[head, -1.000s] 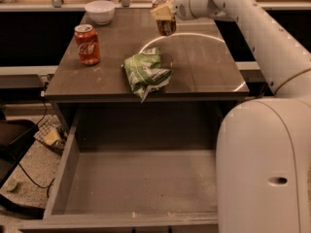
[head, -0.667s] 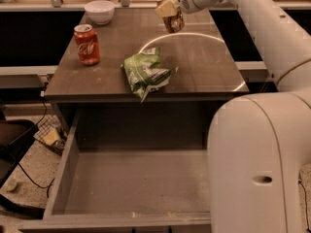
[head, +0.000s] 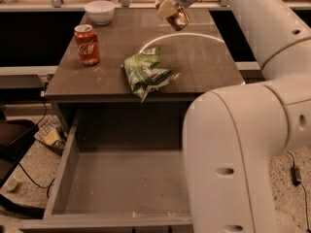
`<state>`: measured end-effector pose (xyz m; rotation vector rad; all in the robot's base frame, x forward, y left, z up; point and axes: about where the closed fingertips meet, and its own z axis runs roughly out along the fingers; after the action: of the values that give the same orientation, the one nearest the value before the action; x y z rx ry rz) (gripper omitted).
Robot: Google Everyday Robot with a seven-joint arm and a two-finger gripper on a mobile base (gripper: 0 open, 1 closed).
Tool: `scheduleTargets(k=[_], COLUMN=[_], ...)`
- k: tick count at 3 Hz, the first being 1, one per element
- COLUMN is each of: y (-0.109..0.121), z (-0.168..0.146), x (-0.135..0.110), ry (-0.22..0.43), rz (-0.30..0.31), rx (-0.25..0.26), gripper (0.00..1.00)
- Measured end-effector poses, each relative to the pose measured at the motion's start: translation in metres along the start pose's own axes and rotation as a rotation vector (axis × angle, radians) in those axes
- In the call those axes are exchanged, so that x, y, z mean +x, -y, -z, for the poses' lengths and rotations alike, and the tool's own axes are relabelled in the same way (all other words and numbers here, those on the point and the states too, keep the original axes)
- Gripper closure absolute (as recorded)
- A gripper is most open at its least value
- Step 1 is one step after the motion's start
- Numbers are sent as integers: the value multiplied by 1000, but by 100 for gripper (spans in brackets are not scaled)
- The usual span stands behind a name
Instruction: Knock orange can over
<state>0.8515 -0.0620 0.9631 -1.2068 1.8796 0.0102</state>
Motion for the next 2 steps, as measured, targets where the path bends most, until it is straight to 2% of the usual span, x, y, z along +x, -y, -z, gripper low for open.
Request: scheduleTargets(k=[1,2], y=[-21,-48], z=[-13,-32], x=[8,23], ry=[-99,-187], rz=[90,148], rx=[-76,-180], gripper=[100,100])
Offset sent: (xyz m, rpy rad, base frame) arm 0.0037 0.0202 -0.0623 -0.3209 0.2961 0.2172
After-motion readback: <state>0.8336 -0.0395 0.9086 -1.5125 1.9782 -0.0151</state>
